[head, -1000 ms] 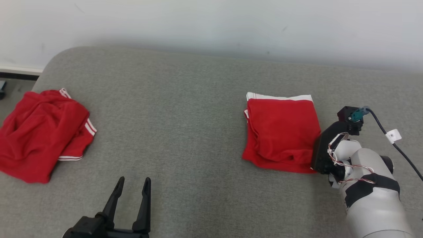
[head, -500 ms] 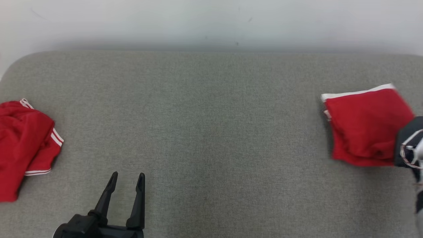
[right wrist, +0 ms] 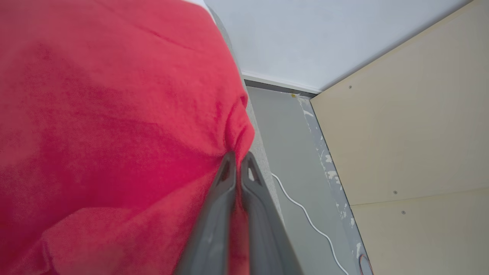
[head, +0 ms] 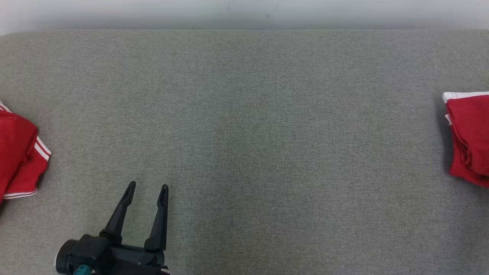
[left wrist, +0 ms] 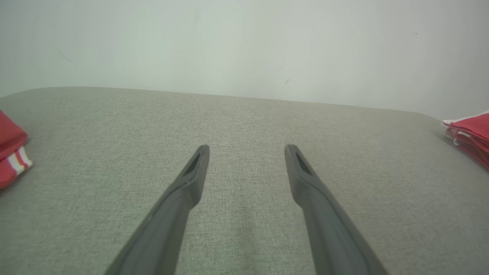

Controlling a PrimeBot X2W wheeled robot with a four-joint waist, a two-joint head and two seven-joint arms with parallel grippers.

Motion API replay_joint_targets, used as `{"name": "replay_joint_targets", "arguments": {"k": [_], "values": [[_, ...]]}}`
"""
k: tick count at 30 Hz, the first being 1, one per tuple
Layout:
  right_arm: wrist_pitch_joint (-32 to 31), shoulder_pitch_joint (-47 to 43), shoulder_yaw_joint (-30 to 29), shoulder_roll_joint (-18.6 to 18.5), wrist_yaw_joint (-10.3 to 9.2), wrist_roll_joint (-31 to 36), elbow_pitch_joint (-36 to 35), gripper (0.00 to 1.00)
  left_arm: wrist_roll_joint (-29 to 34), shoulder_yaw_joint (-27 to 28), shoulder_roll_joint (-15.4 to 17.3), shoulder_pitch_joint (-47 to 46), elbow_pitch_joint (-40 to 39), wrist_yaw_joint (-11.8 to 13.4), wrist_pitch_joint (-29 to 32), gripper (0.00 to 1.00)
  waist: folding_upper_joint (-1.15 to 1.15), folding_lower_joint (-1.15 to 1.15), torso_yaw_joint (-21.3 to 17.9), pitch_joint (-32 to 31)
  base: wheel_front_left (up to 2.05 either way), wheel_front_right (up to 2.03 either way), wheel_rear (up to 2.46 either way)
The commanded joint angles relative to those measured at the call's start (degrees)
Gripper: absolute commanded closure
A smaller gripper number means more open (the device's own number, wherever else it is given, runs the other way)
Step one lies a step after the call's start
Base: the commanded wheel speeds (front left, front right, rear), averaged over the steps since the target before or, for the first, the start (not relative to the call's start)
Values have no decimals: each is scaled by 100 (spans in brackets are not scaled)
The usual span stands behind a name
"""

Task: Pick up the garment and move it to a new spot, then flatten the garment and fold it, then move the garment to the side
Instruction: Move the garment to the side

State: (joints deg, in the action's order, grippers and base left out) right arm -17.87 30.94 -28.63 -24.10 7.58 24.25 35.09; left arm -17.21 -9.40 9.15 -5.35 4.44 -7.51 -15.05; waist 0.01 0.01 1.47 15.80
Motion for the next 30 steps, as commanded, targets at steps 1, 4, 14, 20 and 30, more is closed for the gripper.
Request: {"name": "replay_joint_targets", "arguments": {"k": [1, 4, 14, 20, 30], "values": [[58, -114, -29, 0, -13, -17, -79, 100, 31, -17, 10, -94, -10, 10, -21, 0, -1, -1, -31, 21, 0, 0, 0], [265, -276, 150, 20, -13, -50, -279, 100, 31, -59, 12, -93, 17, 10, -21, 0, -1, -1, -66, 36, 0, 0, 0], [777, -256, 190, -83, -14, 111, -322, 0, -47, -238, -18, -177, 116, 10, -21, 0, -1, -1, -48, -57, 0, 0, 0], [1921, -170, 721, -84, -13, -776, 74, 0, -58, 77, -194, 12, 91, 22, -21, 0, -1, -1, -6, -406, 0, 0, 0], [2809, -648, 2223, 647, -13, -2465, -360, 0, 128, 662, -408, 444, 57, 26, -21, 0, -1, -1, -24, -1045, 0, 0, 0]]}}
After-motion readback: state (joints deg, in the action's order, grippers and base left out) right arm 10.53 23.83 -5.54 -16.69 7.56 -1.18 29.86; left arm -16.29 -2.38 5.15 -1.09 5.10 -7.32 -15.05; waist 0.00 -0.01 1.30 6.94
